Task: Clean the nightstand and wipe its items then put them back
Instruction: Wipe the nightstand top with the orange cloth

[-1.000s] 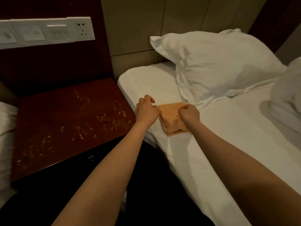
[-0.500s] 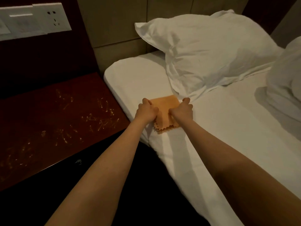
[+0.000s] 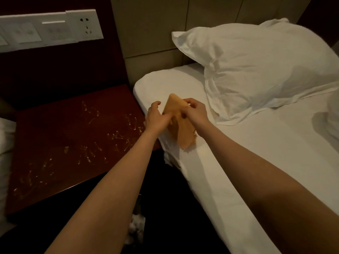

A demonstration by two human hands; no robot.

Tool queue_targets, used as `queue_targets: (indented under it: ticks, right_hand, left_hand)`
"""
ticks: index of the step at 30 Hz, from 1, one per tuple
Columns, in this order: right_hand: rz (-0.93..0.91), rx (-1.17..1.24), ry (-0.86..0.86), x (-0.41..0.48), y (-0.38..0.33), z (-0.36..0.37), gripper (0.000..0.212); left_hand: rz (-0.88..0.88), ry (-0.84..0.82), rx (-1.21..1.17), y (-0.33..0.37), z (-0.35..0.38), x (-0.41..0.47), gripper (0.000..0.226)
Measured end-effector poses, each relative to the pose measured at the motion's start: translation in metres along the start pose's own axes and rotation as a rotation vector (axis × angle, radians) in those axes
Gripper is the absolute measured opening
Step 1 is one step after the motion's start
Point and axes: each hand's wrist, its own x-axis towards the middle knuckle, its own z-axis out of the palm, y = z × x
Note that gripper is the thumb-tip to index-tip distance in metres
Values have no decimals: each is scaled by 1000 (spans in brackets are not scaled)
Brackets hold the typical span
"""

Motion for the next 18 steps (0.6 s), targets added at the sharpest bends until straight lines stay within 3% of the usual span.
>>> queue_targets:
  ticks: [2, 10, 15, 18]
  right_hand:
    - [-24, 16, -61, 5, -10, 12, 31]
    - [7, -12, -141, 25, -25, 69, 37]
    - [-23, -2, -288, 39, -39, 103, 32]
    - [-21, 0, -376, 53, -48, 121, 30]
  left_hand:
    - [17, 19, -12, 0, -16, 6, 32]
    - [21, 96, -53, -30, -74, 25, 8]
    - [-56, 64, -204, -54, -104, 38, 45]
    - [-46, 37, -318, -66, -119, 53, 55]
